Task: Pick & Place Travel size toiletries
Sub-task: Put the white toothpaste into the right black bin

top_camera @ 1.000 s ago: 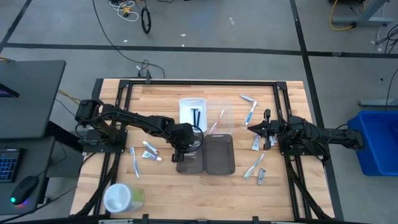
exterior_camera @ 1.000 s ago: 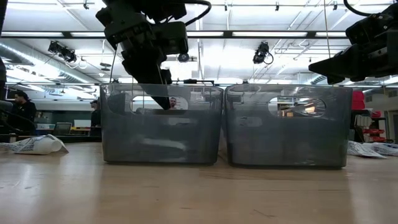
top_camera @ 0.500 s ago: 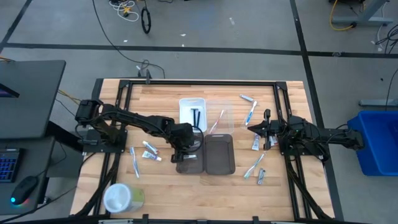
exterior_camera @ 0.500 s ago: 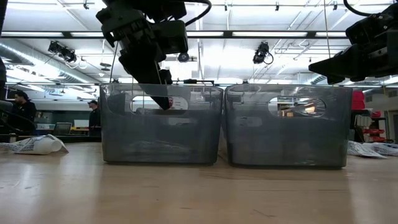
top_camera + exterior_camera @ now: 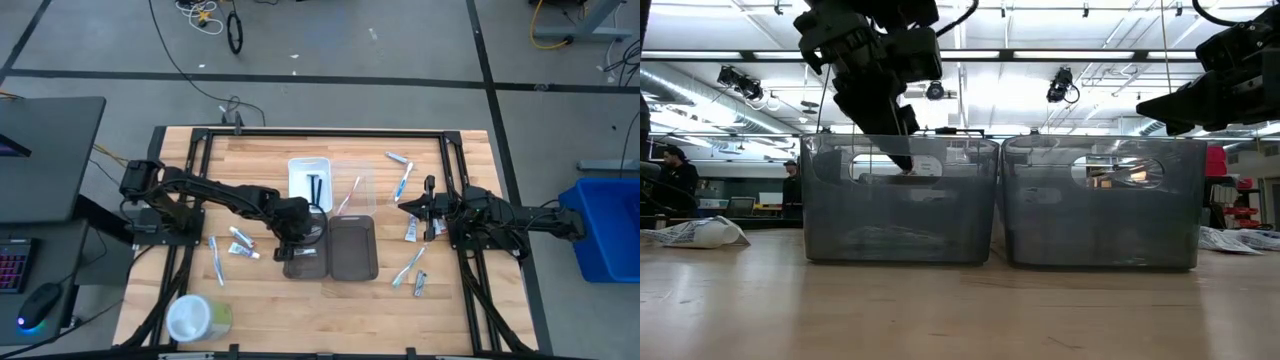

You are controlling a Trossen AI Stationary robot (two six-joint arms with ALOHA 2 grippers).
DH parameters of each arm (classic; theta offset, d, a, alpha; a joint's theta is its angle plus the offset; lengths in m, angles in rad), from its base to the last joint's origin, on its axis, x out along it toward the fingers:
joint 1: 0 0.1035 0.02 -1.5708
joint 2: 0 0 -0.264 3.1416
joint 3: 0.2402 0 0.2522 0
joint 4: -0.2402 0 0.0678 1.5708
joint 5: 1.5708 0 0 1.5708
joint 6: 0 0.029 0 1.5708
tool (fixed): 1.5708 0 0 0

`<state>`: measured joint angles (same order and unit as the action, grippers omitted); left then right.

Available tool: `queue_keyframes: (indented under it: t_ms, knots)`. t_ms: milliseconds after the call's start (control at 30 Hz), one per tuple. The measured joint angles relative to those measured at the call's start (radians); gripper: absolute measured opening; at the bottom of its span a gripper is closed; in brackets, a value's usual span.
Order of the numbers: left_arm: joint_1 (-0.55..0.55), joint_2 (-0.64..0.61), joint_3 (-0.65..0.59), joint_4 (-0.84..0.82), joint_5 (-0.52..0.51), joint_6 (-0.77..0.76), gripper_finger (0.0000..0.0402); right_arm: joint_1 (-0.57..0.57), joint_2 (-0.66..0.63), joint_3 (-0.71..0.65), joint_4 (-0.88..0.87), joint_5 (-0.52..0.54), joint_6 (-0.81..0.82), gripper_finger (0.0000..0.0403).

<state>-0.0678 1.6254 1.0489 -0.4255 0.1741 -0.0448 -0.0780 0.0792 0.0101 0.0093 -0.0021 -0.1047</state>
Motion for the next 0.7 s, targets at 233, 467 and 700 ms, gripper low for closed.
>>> queue_keyframes:
  t_ms: [233, 467, 700]
  knots:
    - [-0.001, -0.055, 0.000, -0.002, -0.004, 0.001, 0.0046, 0.000, 0.000, 0.000, 0.000, 0.000, 0.000, 0.0013]
    - [-0.001, -0.097, 0.000, -0.002, -0.029, 0.006, 0.0014, 0.000, 0.000, 0.000, 0.000, 0.000, 0.000, 0.0013]
    - [-0.002, -0.129, 0.000, -0.015, -0.031, 0.053, 0.0006, 0.000, 0.000, 0.000, 0.000, 0.000, 0.000, 0.0013]
